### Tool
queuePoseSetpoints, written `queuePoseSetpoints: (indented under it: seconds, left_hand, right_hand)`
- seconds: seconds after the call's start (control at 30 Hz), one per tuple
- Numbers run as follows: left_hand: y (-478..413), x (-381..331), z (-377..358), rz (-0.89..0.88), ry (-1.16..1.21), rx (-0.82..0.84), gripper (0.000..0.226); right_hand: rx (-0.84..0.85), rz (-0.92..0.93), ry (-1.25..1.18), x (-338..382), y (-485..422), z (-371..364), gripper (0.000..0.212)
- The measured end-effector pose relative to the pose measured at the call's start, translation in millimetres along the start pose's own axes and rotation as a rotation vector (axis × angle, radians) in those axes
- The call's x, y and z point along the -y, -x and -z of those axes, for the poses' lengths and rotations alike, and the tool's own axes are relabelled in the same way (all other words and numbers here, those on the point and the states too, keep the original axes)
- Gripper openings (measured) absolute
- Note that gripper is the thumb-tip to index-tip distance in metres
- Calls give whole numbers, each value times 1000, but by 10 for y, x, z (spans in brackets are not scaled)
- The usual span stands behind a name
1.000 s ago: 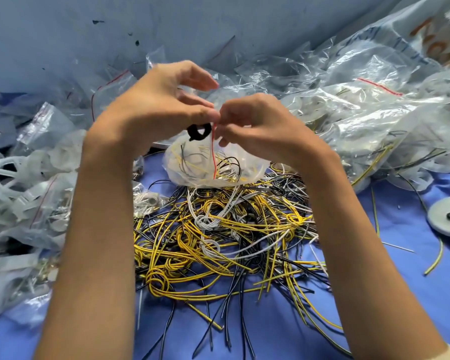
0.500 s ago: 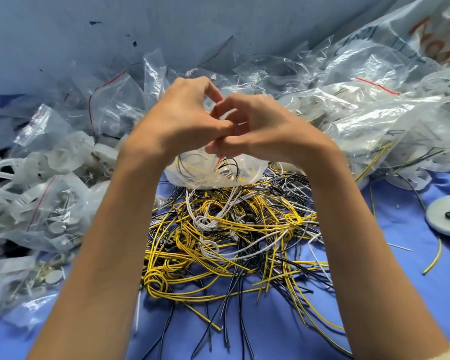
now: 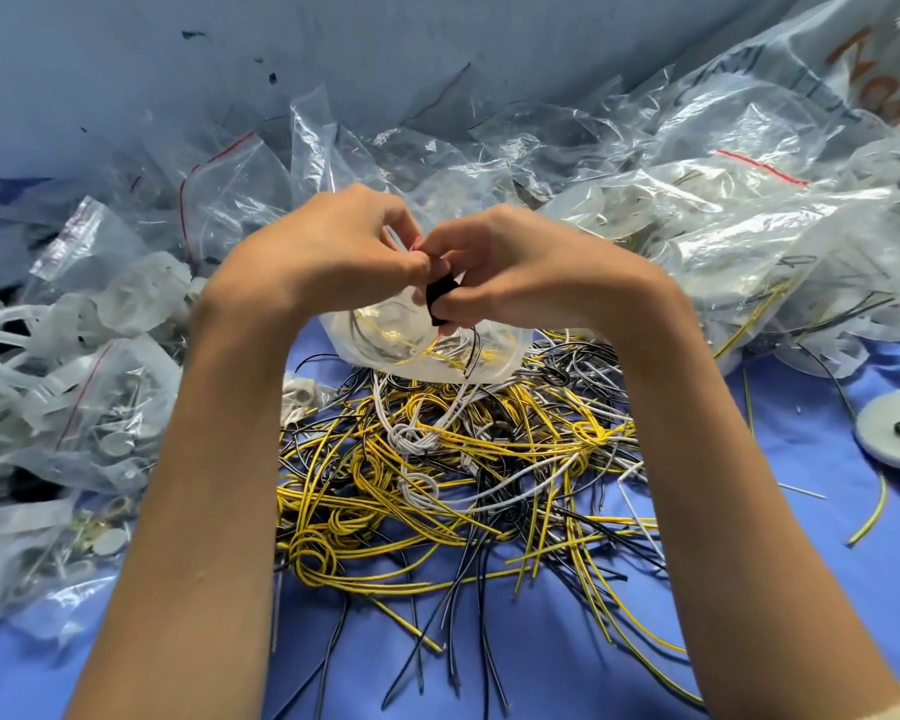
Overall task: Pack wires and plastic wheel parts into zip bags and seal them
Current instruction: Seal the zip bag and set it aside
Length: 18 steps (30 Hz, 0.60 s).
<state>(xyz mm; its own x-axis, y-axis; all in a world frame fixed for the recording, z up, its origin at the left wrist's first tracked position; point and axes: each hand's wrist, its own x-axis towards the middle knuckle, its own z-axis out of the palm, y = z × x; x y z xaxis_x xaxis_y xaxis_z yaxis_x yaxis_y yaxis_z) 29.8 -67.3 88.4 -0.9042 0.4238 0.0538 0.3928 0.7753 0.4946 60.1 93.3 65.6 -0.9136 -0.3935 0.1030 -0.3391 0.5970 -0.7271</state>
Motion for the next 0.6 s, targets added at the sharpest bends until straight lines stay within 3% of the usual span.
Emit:
queuePoseSetpoints:
  seconds: [0.2, 0.3, 0.43, 0.6]
  left_hand:
    - [31, 7, 27, -15, 7, -20, 15]
    - [31, 23, 29, -21, 10, -24, 10]
    - [11, 41, 2, -13, -5, -60, 11]
    - [17, 56, -4, -14, 0, -72, 13]
  right_hand:
    - [22, -6, -19, 12, 51, 57, 21]
    - [16, -19, 50, 9, 64, 91, 36]
    - [7, -93, 147, -25, 57, 84, 28]
    - [-28, -130, 314, -14, 27, 57, 34]
